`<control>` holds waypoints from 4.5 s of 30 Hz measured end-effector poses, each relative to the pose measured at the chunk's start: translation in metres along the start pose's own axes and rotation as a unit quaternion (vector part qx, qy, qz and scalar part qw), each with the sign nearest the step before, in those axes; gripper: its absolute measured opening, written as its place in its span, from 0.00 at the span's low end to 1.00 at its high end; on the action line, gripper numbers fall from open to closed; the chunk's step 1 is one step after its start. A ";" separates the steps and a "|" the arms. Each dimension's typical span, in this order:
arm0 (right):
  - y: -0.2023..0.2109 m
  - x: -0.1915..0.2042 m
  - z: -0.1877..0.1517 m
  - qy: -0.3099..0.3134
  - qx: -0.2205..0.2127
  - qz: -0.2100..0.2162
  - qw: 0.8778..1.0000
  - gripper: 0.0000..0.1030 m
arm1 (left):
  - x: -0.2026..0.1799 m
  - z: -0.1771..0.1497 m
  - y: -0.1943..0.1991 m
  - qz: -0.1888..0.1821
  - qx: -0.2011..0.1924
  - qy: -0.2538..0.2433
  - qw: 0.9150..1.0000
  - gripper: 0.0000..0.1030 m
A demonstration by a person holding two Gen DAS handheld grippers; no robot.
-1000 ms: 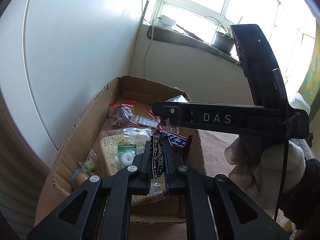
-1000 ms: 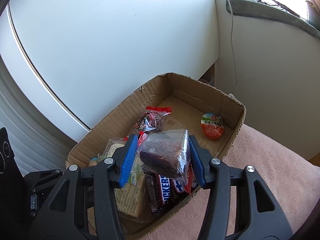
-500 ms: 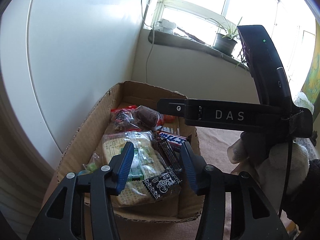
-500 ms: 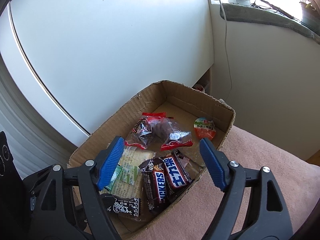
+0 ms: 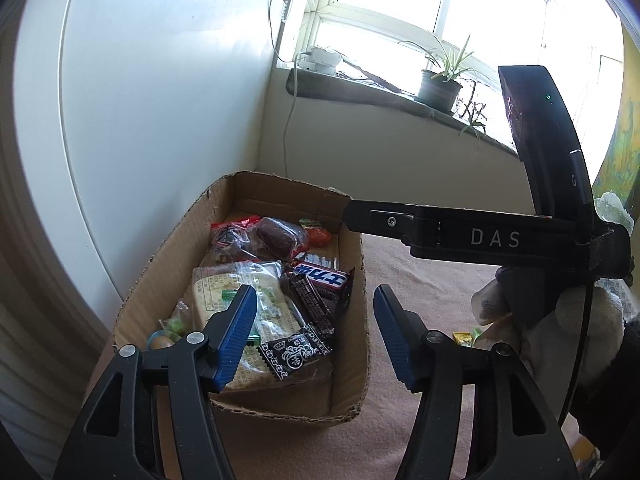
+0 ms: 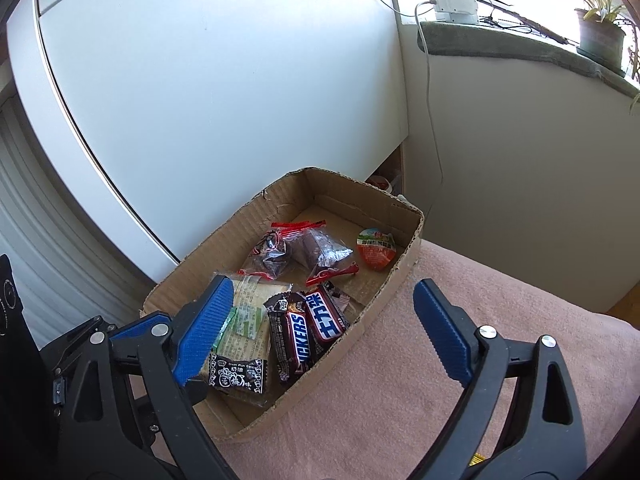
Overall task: Organize snacks
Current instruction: 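Move both open tools back to the yellow candy and green mint, then grasp the yellow candy with the left tool while the right tool grasps the green mint, then carry the yellow candy and green mint with both tools into the box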
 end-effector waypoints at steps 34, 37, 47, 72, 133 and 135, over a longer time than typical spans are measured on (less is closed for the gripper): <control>0.023 -0.143 -0.143 -0.113 0.127 -0.054 0.984 0.44 | -0.091 -0.053 -0.043 -0.057 0.061 -0.037 0.996 0.63; 0.018 -0.138 -0.147 -0.122 0.133 -0.057 0.982 0.42 | -0.092 -0.055 -0.045 -0.059 0.065 -0.037 0.995 0.63; 0.002 -0.128 -0.150 -0.056 0.151 -0.117 0.980 0.42 | -0.089 -0.057 -0.046 -0.070 0.066 -0.030 0.995 0.63; 0.036 -0.146 -0.173 0.015 0.131 -0.120 0.984 0.23 | -0.161 -0.087 -0.110 -0.120 0.151 -0.120 0.974 0.49; -0.012 0.054 -0.032 0.081 0.031 0.011 0.996 0.23 | 0.039 0.004 0.001 0.040 0.023 -0.028 0.999 0.22; -0.013 0.058 -0.032 0.083 0.033 0.014 0.996 0.23 | 0.042 0.004 0.003 0.043 0.021 -0.025 0.999 0.22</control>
Point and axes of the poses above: each gripper's, at about its wrist camera, not at the fingertips, and y roughly against the way its jaws point, x to its left, z to its top, the point moved 10 cm from there along -y, roughly the way its jaws point, and after that the axes turned 8 degrees about -z, right-handed, at the moved point
